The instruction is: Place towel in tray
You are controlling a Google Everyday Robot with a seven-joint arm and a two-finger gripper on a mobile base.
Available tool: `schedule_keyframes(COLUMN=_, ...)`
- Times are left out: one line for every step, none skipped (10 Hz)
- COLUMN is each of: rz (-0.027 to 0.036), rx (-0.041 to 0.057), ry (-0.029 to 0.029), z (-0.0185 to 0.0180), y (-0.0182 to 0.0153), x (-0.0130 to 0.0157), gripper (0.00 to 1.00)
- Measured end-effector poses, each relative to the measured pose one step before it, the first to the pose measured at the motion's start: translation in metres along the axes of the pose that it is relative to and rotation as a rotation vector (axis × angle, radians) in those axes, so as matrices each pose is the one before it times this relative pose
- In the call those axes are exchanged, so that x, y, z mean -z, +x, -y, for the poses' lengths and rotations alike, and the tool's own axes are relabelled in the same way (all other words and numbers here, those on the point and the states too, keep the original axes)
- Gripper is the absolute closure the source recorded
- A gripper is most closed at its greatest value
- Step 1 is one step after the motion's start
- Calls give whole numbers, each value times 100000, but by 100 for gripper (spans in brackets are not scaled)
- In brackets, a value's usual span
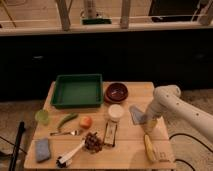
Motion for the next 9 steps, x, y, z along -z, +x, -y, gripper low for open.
schedule_keyframes(rz=-379, rx=707, ry=1758, z=514, y=-113, x=-49, gripper=20)
schedule_keyframes(rz=-249, rx=710, ry=95, z=106, y=-270, x=25, gripper=20)
schedule_keyframes(rz=-273, rx=-122, ry=117, z=2, y=181, x=64, gripper=20)
schedule_keyframes(rz=-49, rx=-80, ry=254, z=67, y=71, x=97, gripper=20)
schedule_keyframes(rz=162, rx=242, ry=486, z=195, y=-79, x=185, gripper=20)
schedule_keyframes(rz=127, rx=291, ry=126, z=60, y=-138, x=-7, gripper=20)
schedule_keyframes(rz=362, rx=311, ry=848, z=252, y=-236, x=177, gripper=20)
schedule_keyframes(rz=97, rx=37, ry=495, z=42, y=36, x=74, gripper=20)
schedule_keyframes(rz=411, rx=79, ry=1194, z=123, y=23, x=177, gripper=20)
